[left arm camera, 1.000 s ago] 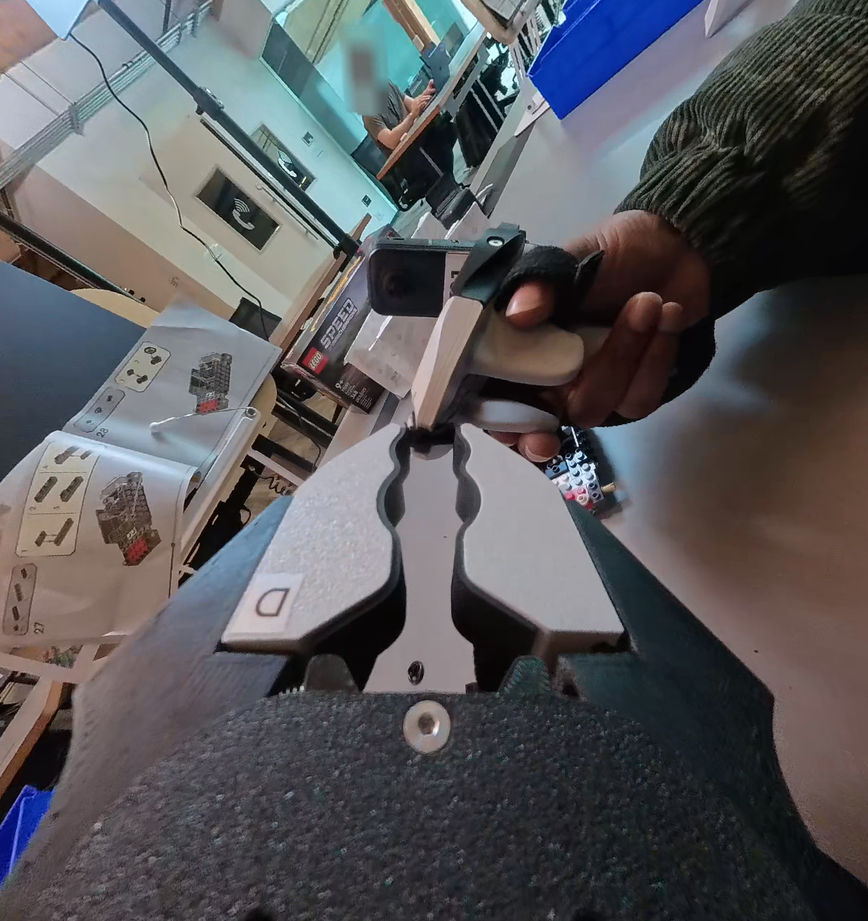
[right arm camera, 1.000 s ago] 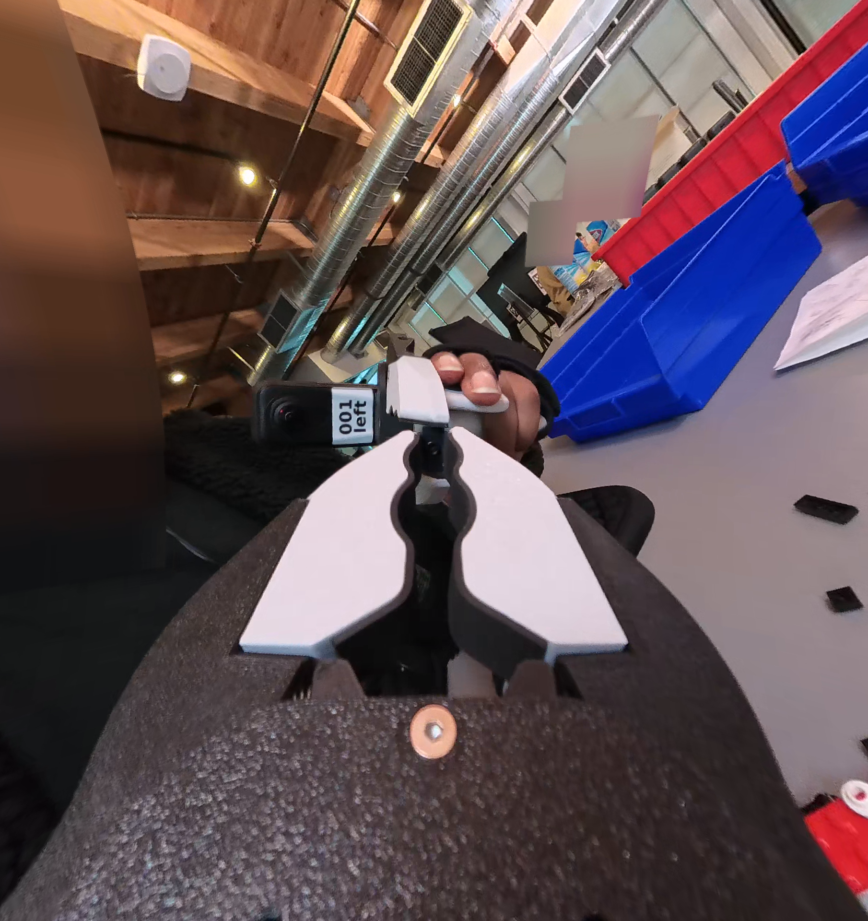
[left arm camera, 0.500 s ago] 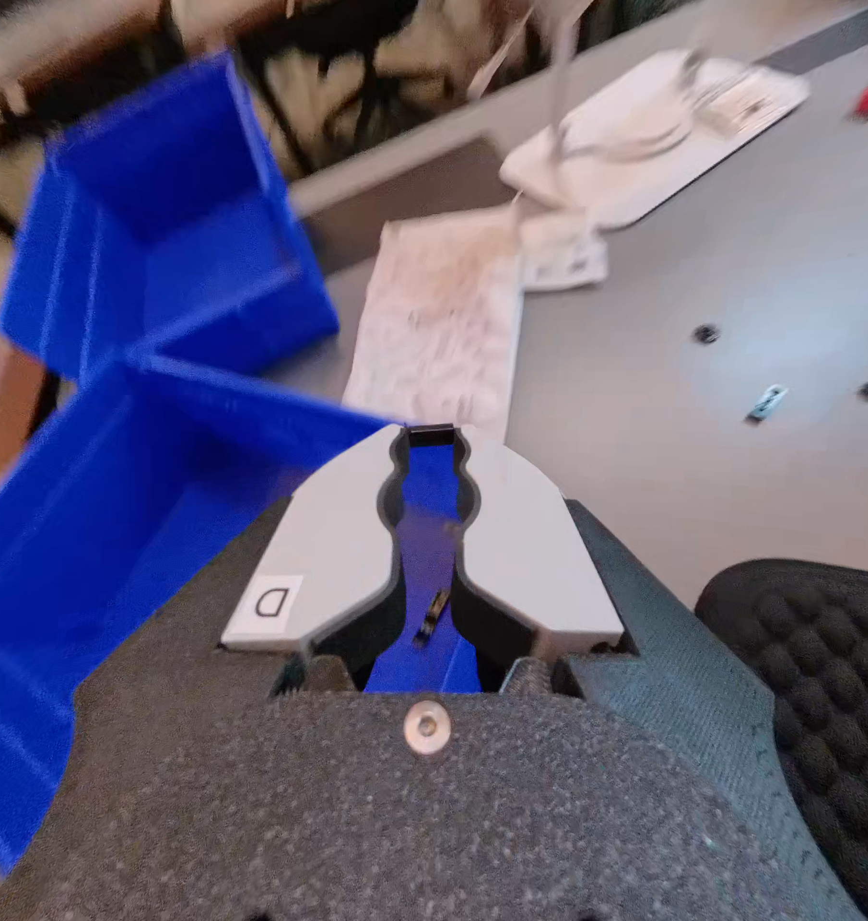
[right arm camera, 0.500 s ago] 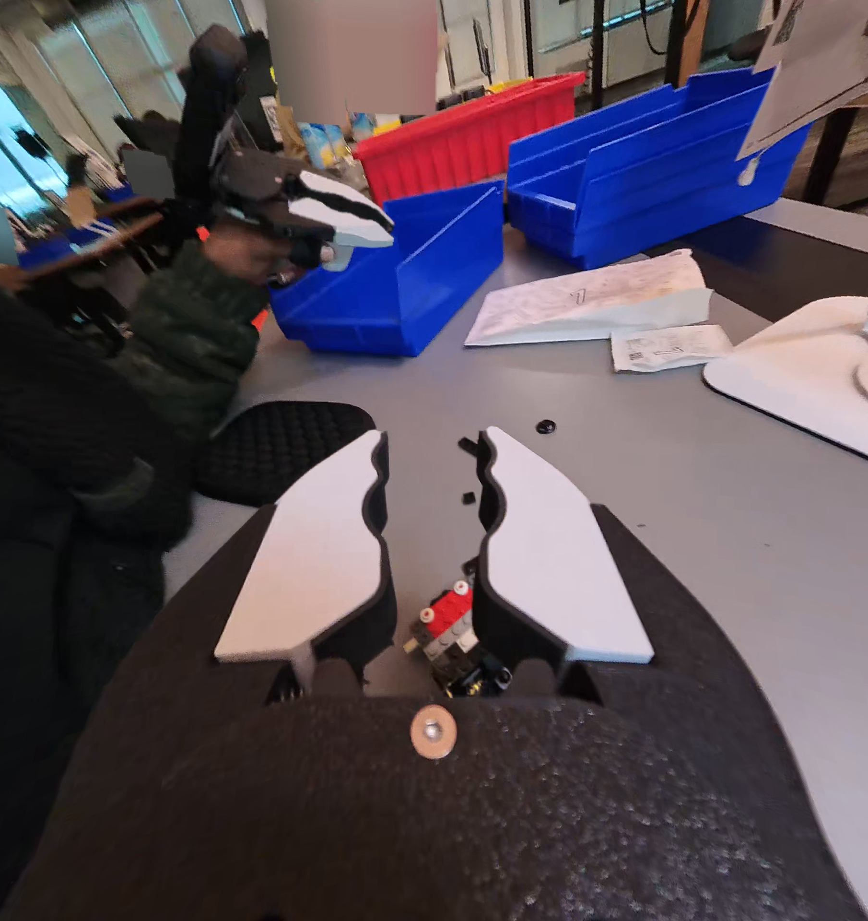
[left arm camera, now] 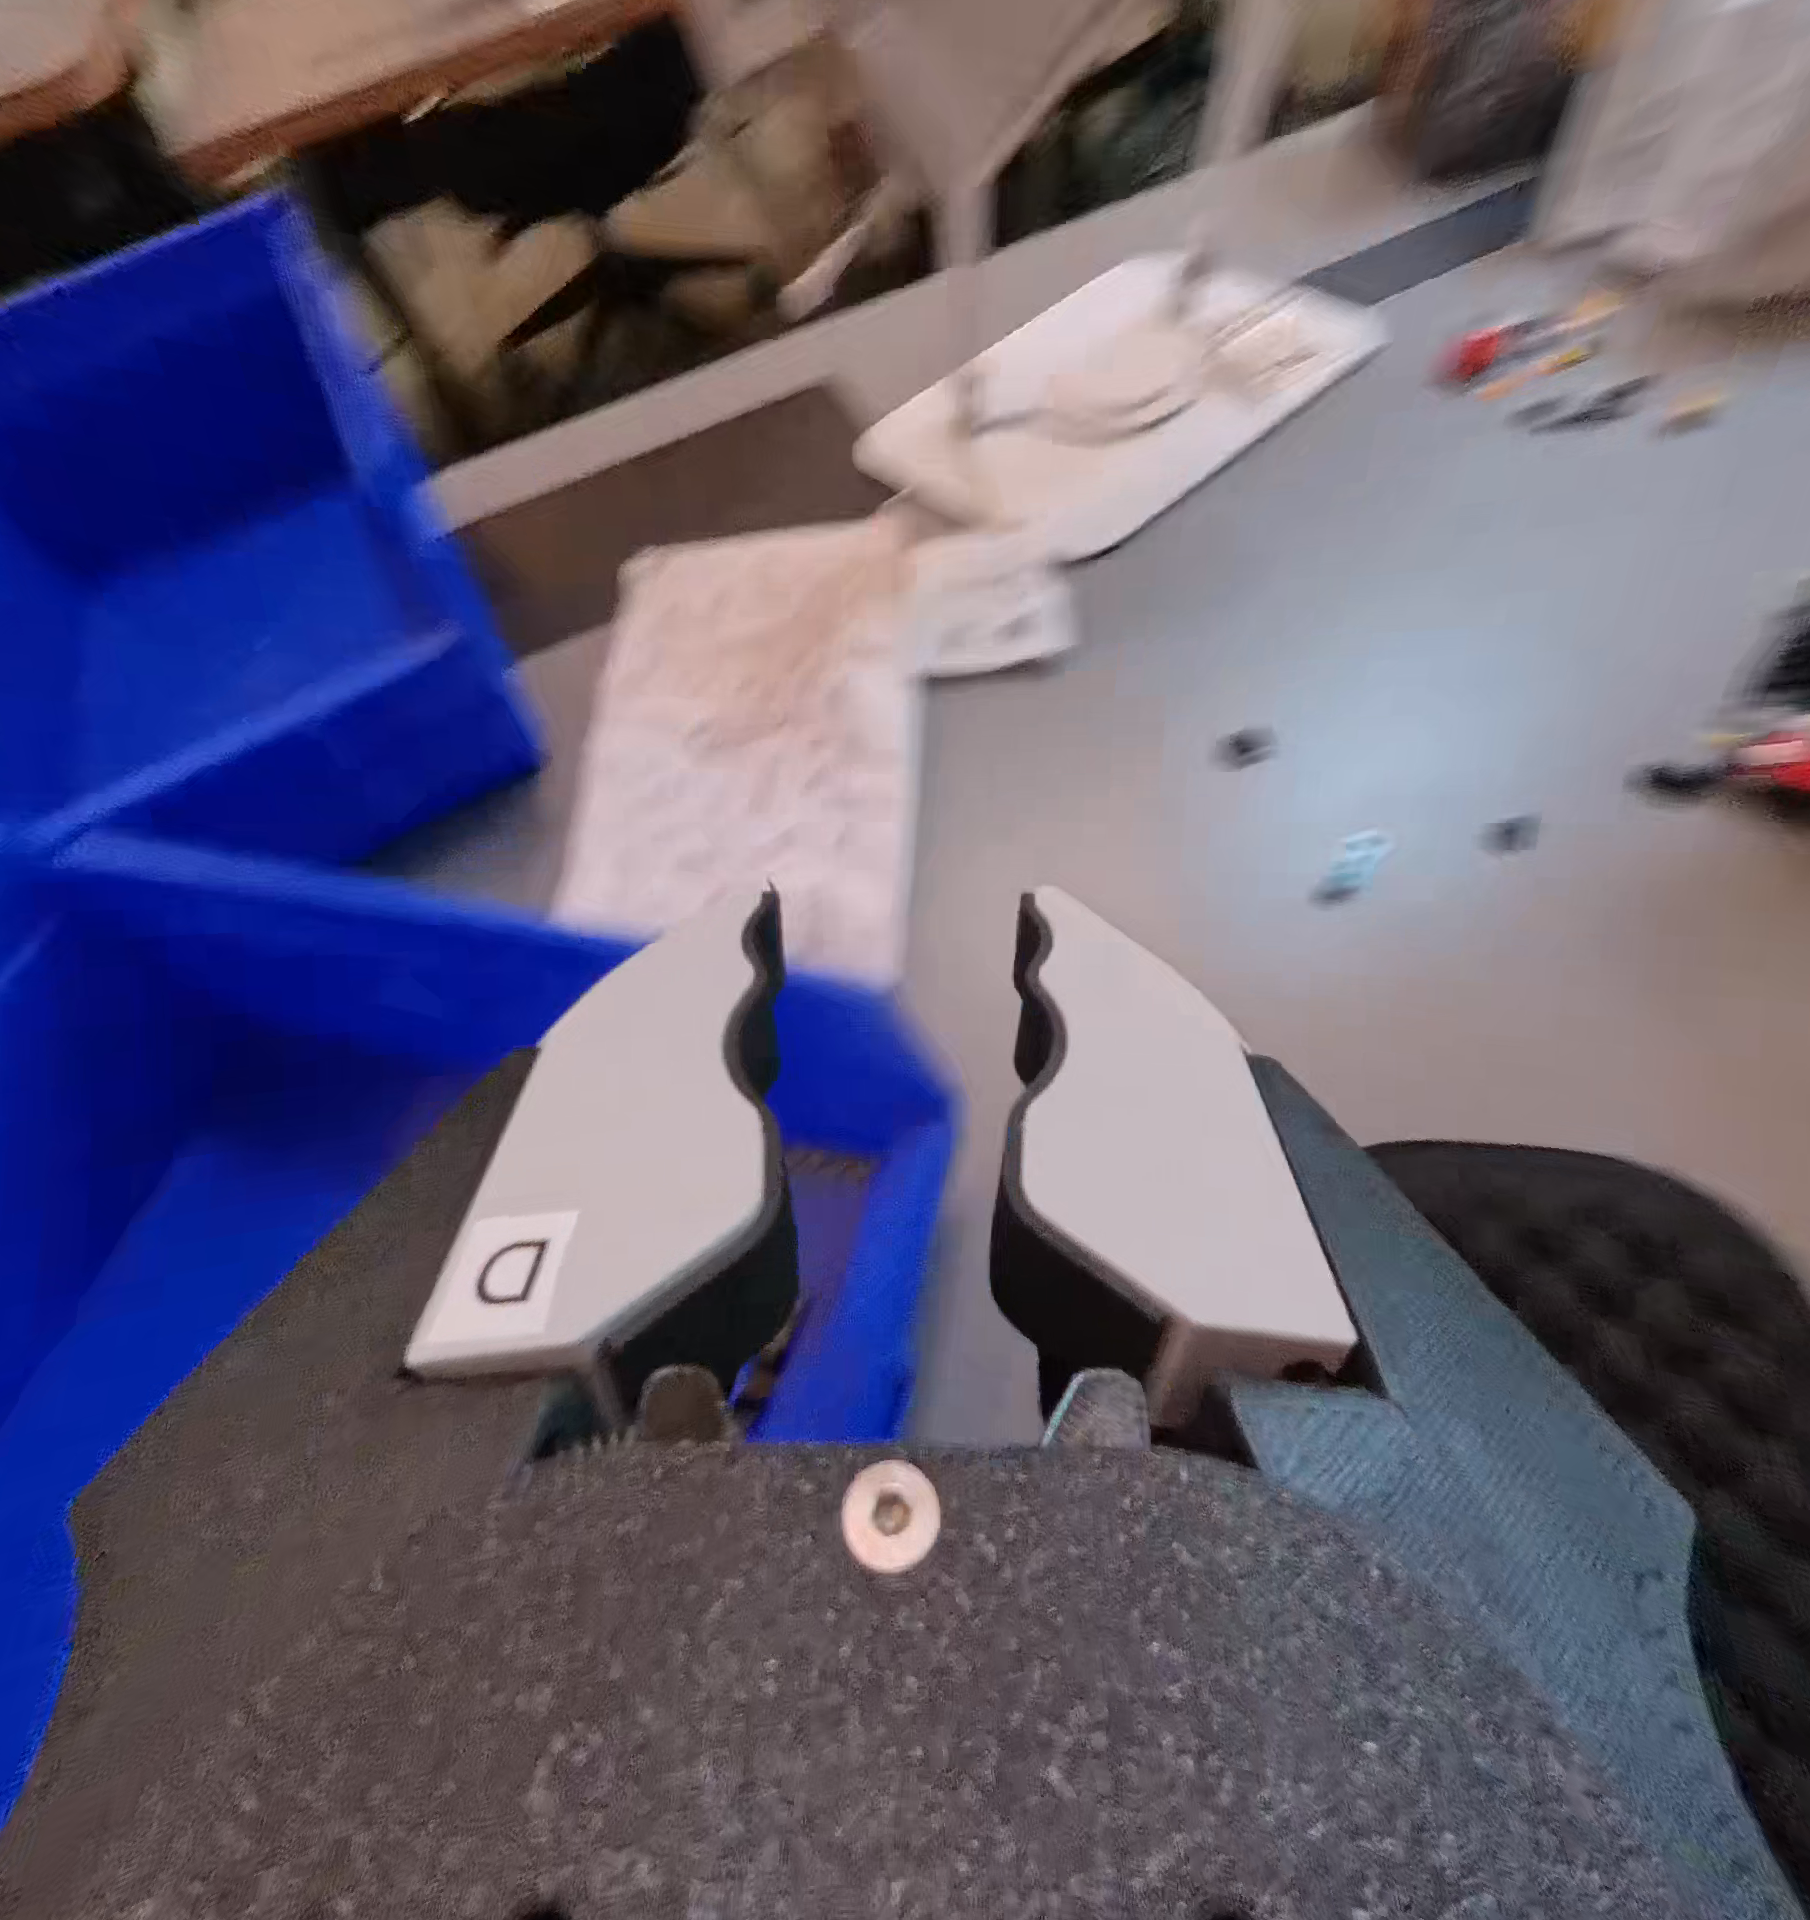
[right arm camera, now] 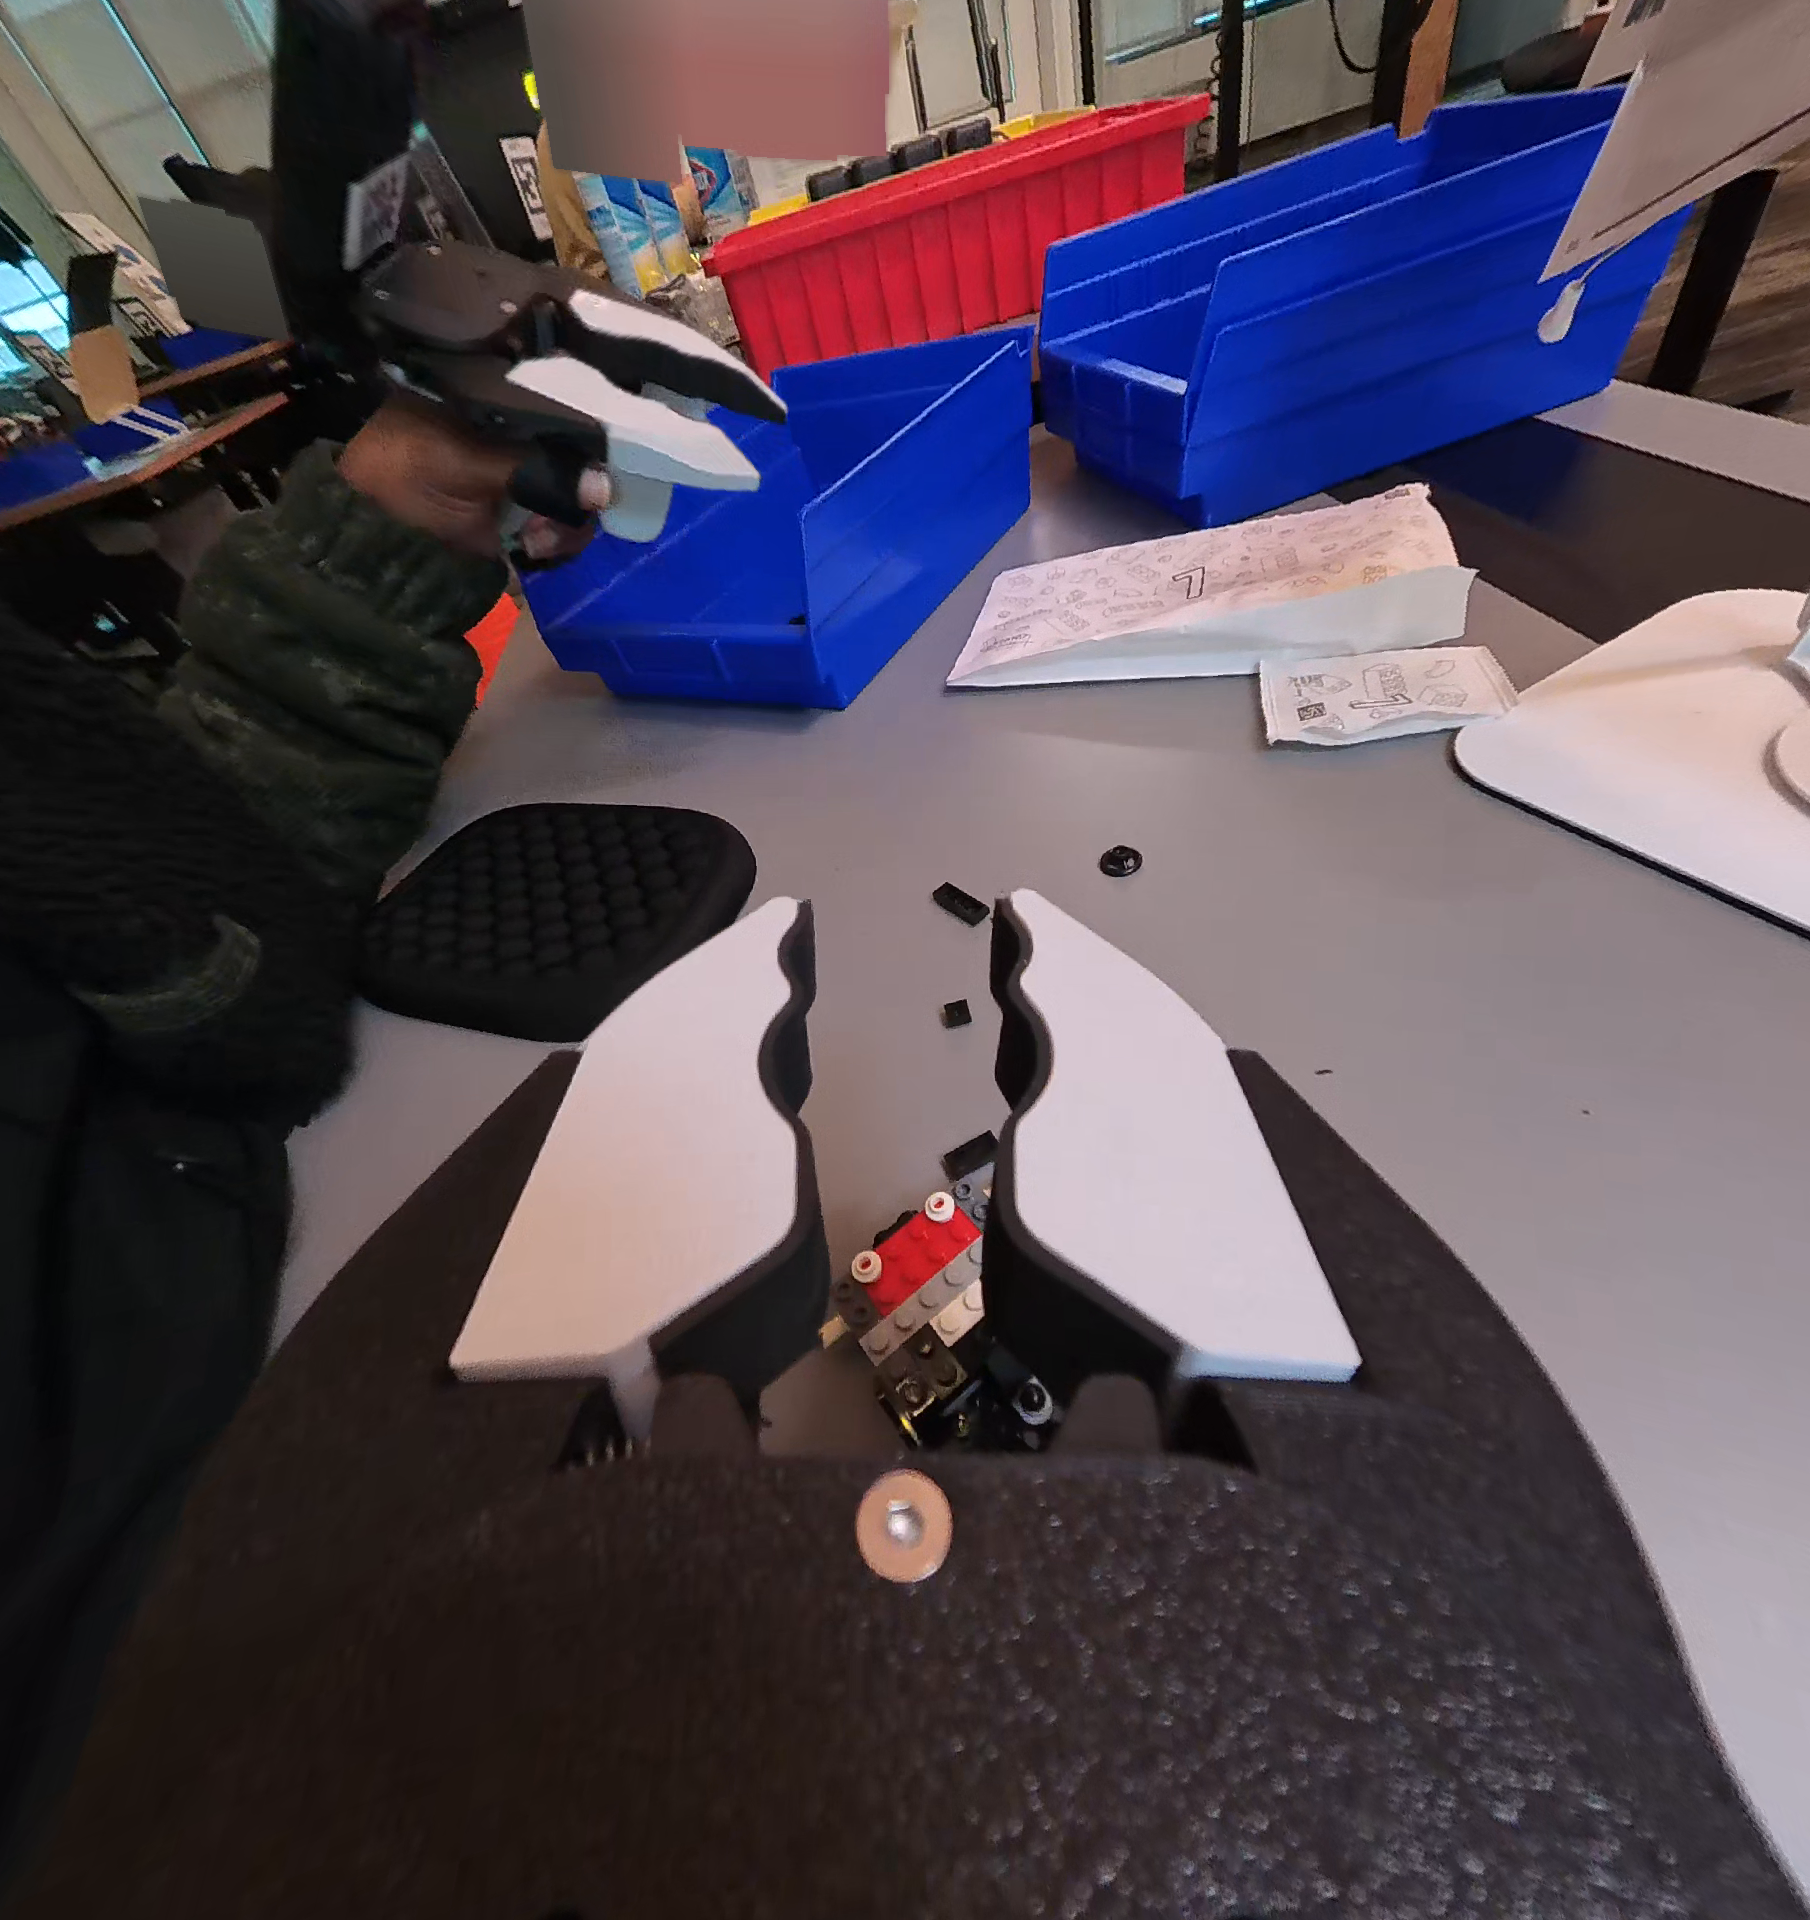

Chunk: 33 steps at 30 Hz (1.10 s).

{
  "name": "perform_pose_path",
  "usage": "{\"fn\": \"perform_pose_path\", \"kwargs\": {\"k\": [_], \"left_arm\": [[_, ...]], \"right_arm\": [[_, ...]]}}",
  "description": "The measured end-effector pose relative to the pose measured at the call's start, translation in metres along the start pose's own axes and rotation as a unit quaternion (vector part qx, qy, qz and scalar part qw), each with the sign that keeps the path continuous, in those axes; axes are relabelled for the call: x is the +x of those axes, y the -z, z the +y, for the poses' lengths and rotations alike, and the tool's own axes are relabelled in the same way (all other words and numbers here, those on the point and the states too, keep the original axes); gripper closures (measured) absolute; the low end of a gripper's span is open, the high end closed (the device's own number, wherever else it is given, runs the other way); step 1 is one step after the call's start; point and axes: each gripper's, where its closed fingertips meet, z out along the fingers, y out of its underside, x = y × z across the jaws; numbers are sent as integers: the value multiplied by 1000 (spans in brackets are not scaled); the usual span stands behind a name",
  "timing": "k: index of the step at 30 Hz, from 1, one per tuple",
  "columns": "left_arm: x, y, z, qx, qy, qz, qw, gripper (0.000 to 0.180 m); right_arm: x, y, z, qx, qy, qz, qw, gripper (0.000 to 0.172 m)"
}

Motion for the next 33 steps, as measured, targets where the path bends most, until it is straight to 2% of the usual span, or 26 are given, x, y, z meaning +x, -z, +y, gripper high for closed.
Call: {"fn": "perform_pose_path", "kwargs": {"k": [1, 3, 6, 9, 12, 13, 14, 15, 17, 20, 22, 24, 28, 30, 33], "left_arm": [[24, -5, -11, 17, -8, 50, 999, 141], [75, -21, -16, 8, -29, 145, 989, 145], [119, -63, 8, -78, -76, 200, 974, 149], [143, -98, 38, -160, -88, 237, 954, 149], [151, -115, 60, -206, -84, 256, 941, 151], [153, -117, 59, -198, -77, 263, 941, 156], [156, -116, 60, -201, -70, 276, 937, 170], [159, -115, 60, -201, -66, 287, 934, 173], [152, -113, 57, -190, -93, 261, 942, 173], [136, -90, 20, -111, -85, 223, 965, 173], [98, -68, -6, -60, -74, 133, 987, 173], [50, -39, -20, -35, -49, 30, 998, 173], [-39, 10, 5, -52, 51, -116, 991, 173], [-61, 16, 36, -95, 99, -131, 982, 167], [-65, 12, 64, -136, 125, -128, 974, 141]], "right_arm": [[0, 0, -1, 2, -2, -2, 1000, 140], [0, 1, -1, 3, -5, -3, 1000, 140], [0, 4, -3, 3, 3, 3, 1000, 140], [0, 14, -11, 5, 20, 16, 1000, 140], [-2, 30, -19, 10, 36, 34, 999, 140], [-2, 35, -20, 12, 38, 39, 998, 140], [-2, 40, -20, 14, 38, 44, 998, 140], [-3, 44, -20, 16, 36, 46, 998, 140], [-2, 51, -15, 15, 29, 51, 998, 140], [2, 60, -5, 6, 23, 68, 997, 141], [6, 66, 2, -1, 20, 83, 996, 141], [11, 74, 7, -9, 21, 100, 995, 141], [21, 88, 16, -17, 17, 131, 991, 141], [23, 92, 17, -12, 12, 137, 990, 141], [25, 92, 20, -15, 8, 140, 990, 141]]}}
